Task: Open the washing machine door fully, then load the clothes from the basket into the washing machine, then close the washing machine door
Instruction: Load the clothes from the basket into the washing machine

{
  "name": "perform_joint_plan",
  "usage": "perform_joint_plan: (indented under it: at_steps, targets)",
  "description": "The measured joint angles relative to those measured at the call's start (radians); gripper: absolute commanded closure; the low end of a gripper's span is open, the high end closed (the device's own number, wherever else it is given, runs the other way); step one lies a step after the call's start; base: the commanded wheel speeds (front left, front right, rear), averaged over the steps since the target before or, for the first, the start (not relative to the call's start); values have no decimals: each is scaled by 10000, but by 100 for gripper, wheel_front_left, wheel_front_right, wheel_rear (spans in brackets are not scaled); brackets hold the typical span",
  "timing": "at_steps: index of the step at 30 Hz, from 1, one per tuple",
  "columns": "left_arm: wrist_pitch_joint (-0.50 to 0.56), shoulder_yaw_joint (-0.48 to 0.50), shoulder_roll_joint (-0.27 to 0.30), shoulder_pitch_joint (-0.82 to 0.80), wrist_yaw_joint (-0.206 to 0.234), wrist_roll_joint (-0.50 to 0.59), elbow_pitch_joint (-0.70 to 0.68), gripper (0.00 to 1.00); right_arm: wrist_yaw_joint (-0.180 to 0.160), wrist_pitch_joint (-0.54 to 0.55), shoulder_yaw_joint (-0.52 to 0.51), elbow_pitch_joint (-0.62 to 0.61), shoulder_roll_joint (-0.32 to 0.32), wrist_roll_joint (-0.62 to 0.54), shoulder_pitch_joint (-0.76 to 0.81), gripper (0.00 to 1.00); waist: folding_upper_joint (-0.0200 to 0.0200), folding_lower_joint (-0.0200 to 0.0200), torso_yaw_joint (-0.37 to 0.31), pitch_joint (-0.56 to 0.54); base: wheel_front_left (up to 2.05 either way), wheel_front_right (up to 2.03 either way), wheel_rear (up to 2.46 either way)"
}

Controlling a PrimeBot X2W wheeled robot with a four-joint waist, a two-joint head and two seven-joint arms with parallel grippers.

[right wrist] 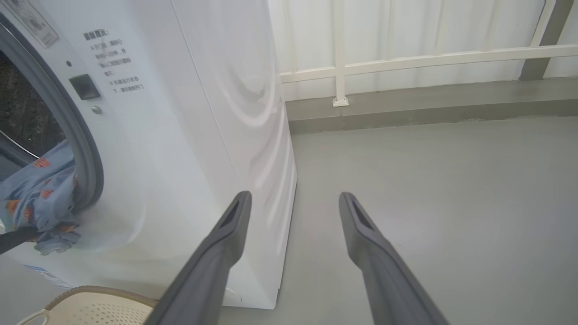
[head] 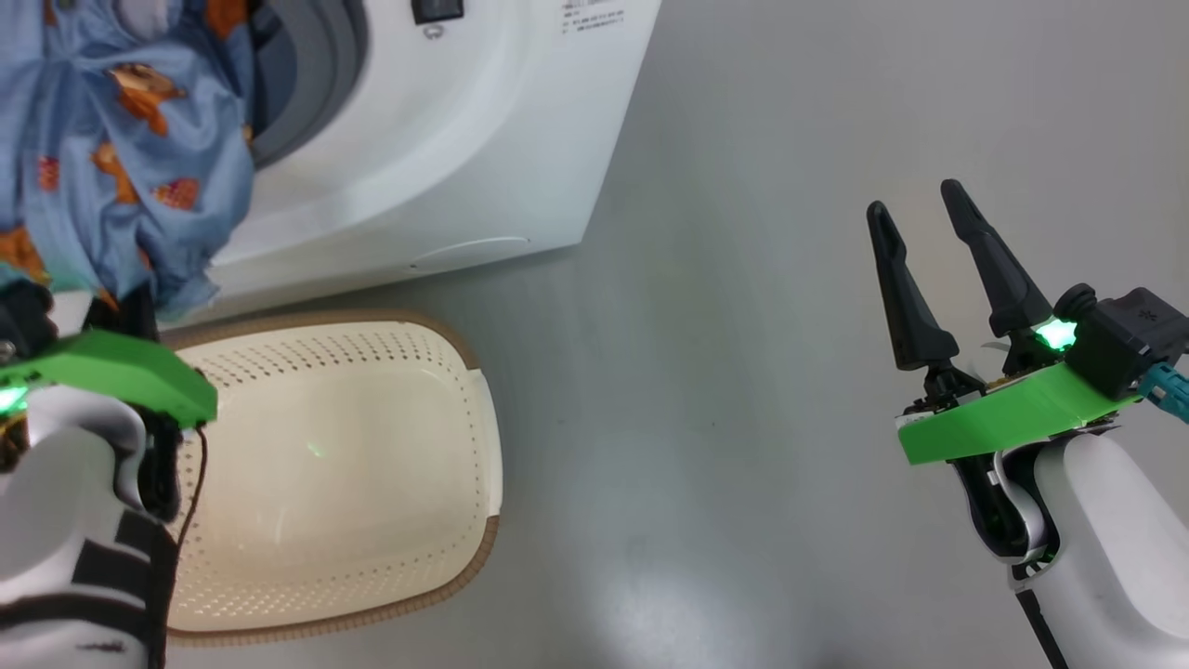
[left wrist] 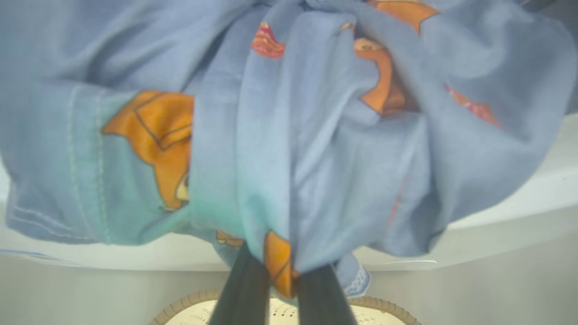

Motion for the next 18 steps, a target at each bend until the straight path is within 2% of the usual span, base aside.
perform_joint_plan:
  at_steps: [2,10,14,18]
  targets:
    - [0,-21,8,261,-8,58,-226,100,0,0,29,23,2,0,3,0,-1,0,46,-126,0,0,0]
    - [-25,322,-17,895,-12,794,-2842,100,0,0,21,107,-25,19,189,0,0,0,433,-428,0,0,0]
    - [-25,236,-144,569,-12,970,-2803,100,0,0,94,109,-88,19,186,0,0,0,610,-392,0,0,0]
    - [-23,40,-42,-802,-13,1003,-2105,100,0,0,259,86,-2,65,149,0,0,0,566,-207,0,0,0]
